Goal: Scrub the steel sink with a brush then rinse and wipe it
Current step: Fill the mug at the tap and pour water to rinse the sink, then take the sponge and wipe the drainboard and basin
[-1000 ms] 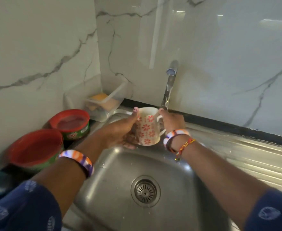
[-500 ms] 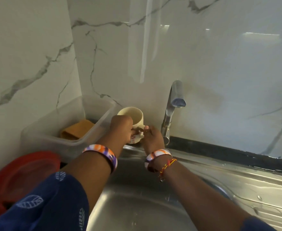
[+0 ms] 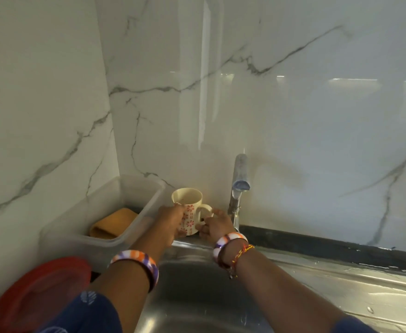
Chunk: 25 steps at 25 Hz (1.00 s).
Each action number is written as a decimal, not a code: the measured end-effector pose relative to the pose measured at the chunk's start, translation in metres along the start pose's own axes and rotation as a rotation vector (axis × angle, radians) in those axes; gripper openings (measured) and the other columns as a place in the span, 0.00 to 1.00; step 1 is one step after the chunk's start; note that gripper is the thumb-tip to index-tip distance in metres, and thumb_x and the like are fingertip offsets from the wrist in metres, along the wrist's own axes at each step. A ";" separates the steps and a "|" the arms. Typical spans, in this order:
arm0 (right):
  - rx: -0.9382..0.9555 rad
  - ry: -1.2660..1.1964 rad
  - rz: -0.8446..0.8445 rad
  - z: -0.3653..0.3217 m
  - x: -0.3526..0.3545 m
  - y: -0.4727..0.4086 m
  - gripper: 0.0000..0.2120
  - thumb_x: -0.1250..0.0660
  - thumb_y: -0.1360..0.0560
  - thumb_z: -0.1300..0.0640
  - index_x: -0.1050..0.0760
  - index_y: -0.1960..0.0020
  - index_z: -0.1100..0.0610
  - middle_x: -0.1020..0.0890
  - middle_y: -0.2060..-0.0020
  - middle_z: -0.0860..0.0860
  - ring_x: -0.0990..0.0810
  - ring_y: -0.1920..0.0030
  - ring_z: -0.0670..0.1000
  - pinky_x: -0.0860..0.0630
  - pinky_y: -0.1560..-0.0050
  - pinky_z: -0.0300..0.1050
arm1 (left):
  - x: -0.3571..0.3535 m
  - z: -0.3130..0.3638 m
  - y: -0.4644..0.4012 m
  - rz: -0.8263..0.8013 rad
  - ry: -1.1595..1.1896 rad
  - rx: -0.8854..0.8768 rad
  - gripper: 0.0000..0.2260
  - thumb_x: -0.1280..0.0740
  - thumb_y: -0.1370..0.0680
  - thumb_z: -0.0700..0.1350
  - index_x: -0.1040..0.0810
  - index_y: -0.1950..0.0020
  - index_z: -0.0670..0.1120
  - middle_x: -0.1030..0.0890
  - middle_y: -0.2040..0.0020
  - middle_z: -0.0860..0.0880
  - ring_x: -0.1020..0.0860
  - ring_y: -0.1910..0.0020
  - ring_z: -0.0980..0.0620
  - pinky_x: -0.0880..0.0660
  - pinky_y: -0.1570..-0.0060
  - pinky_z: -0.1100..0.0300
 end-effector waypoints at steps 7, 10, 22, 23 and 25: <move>0.235 0.201 -0.116 -0.071 0.021 0.166 0.12 0.39 0.23 0.61 0.27 0.64 0.55 0.23 0.72 0.51 0.24 0.78 0.46 0.34 0.82 0.27 | -0.004 0.024 0.125 -0.192 -0.628 -0.222 0.13 0.38 0.21 0.48 0.25 0.41 0.42 0.22 0.51 0.44 0.24 0.56 0.49 0.26 0.60 0.58; 0.411 0.615 -0.098 -0.089 0.027 0.225 0.11 0.40 0.22 0.58 0.24 0.62 0.57 0.20 0.66 0.54 0.21 0.68 0.52 0.31 0.77 0.30 | 0.000 0.023 0.184 -0.208 -0.754 -0.306 0.13 0.37 0.21 0.50 0.24 0.44 0.42 0.22 0.55 0.44 0.25 0.61 0.50 0.29 0.67 0.61; 0.628 0.730 -0.238 -0.068 -0.019 0.345 0.09 0.40 0.24 0.60 0.25 0.61 0.55 0.15 0.59 0.60 0.20 0.68 0.53 0.32 0.78 0.28 | 0.094 -0.003 0.321 0.067 -1.024 -0.350 0.13 0.36 0.22 0.46 0.22 0.45 0.36 0.24 0.61 0.45 0.24 0.61 0.48 0.32 0.74 0.66; 0.648 0.734 -0.252 -0.069 -0.026 0.348 0.11 0.40 0.24 0.60 0.27 0.64 0.52 0.15 0.59 0.60 0.20 0.67 0.53 0.32 0.77 0.29 | 0.104 0.000 0.326 0.099 -1.035 -0.359 0.13 0.36 0.22 0.45 0.22 0.44 0.37 0.24 0.60 0.45 0.24 0.60 0.48 0.32 0.71 0.64; 0.670 0.736 -0.277 -0.073 -0.041 0.353 0.12 0.40 0.24 0.60 0.29 0.66 0.50 0.16 0.61 0.58 0.19 0.66 0.53 0.31 0.75 0.31 | 0.129 0.007 0.332 0.176 -1.082 -0.361 0.13 0.36 0.22 0.46 0.22 0.43 0.38 0.21 0.55 0.43 0.23 0.57 0.45 0.31 0.65 0.62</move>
Point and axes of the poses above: each hand's wrist, its own y-axis away from the middle knuckle, its own x-axis out of the back of the hand, z = x × y, the point moved 10 cm from there along -y, towards the middle knuckle
